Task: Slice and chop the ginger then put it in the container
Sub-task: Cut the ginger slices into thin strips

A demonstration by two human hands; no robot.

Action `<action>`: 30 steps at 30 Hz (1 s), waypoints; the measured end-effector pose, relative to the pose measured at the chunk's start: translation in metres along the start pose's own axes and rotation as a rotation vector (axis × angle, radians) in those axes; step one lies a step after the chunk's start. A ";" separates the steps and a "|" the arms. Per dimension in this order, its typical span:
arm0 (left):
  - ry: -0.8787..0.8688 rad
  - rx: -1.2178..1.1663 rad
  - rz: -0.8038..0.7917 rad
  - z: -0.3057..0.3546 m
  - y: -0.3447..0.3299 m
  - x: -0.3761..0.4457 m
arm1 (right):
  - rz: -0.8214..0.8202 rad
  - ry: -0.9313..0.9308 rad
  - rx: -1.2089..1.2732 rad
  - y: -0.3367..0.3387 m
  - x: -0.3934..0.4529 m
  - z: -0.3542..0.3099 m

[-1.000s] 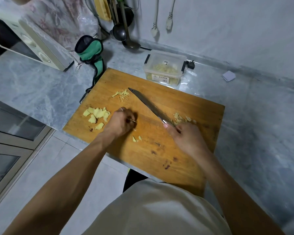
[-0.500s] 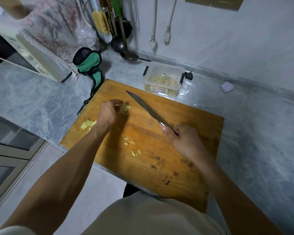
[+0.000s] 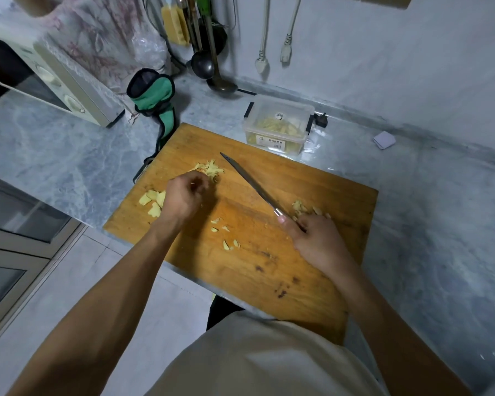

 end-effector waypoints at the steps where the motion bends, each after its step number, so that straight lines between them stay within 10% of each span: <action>1: -0.006 0.002 -0.029 0.004 -0.002 -0.003 | -0.003 0.007 -0.002 0.000 -0.002 0.000; 16: -0.270 0.236 -0.246 -0.036 -0.069 -0.092 | -0.144 0.020 0.116 -0.009 -0.020 -0.005; 25: 0.049 -0.235 0.357 -0.026 -0.029 -0.114 | -0.457 0.004 0.032 0.021 -0.024 -0.008; 30: -0.028 -0.360 0.182 -0.019 -0.008 -0.128 | -0.719 0.032 -0.224 0.032 0.000 -0.032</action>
Point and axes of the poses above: each hand's wrist, its own x-axis towards the middle knuckle, its own y-axis out of the back of the hand, z = x × y, the point moved 1 cm from there along x, towards the middle knuckle, and after that the axes turned 10 degrees about -z, right-handed, at the moved point
